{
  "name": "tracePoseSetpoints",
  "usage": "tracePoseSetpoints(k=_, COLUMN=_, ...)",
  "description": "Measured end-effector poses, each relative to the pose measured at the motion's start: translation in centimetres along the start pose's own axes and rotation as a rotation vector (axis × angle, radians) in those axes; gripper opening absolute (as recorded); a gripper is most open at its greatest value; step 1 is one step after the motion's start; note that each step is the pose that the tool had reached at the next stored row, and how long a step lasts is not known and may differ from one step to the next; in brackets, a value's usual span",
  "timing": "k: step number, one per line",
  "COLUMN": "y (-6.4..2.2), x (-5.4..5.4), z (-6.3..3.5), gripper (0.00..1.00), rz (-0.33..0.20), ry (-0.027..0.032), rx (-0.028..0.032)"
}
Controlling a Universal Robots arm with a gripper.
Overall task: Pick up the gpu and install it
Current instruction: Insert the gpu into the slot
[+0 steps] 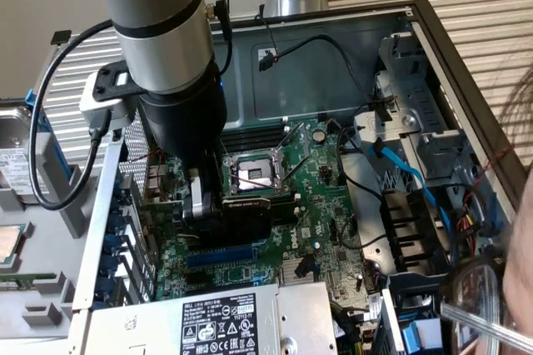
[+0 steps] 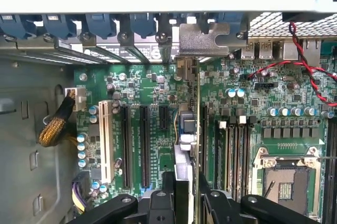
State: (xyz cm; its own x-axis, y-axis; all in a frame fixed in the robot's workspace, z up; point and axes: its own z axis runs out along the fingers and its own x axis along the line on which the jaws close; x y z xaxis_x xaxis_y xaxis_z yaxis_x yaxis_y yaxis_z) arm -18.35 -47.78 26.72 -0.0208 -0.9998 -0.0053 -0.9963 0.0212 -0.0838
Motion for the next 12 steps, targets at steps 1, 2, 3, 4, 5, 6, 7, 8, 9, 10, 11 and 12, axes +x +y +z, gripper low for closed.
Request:
tracePoseSetpoints(k=1, y=0.00, x=0.00, z=0.00, gripper=0.27, rz=0.000, ry=0.0000, rx=0.0001)
tracePoseSetpoints(k=2, y=0.00, x=0.00, z=0.00, gripper=0.27, rz=0.000, ry=0.0000, rx=0.0000)
tracePoseSetpoints(k=3, y=0.00, x=0.00, z=0.00, gripper=0.27, rz=0.000, ry=0.0000, rx=0.0000)
tracePoseSetpoints(k=4, y=0.00, x=0.00, z=-0.01, gripper=0.27, rz=0.000, ry=0.0001, rx=-0.0001)
tracePoseSetpoints(k=5, y=0.00, x=0.00, z=-0.01, gripper=0.27, rz=0.000, ry=0.0002, rx=-0.0001)
tracePoseSetpoints(k=6, y=0.00, x=0.00, z=-0.01, gripper=0.27, rz=0.000, ry=0.0003, rx=-0.0001)
tracePoseSetpoints(k=7, y=0.00, x=0.00, z=-0.01, gripper=0.27, rz=0.000, ry=0.0003, rx=-0.0001)
tracePoseSetpoints(k=8, y=0.00, x=0.00, z=-0.01, gripper=0.27, rz=0.000, ry=0.0004, rx=-0.0001)
tracePoseSetpoints(k=9, y=0.00, x=0.00, z=-0.01, gripper=0.27, rz=0.000, ry=0.0003, rx=-0.0001)
tracePoseSetpoints(k=10, y=0.00, x=0.00, z=-0.01, gripper=0.27, rz=0.000, ry=0.0003, rx=-0.0002)
tracePoseSetpoints(k=11, y=0.00, x=0.00, z=-0.02, gripper=0.27, rz=0.000, ry=0.0004, rx=-0.0002)
tracePoseSetpoints(k=12, y=0.00, x=0.00, z=-0.02, gripper=0.27, rz=0.000, ry=0.0005, rx=-0.0002)
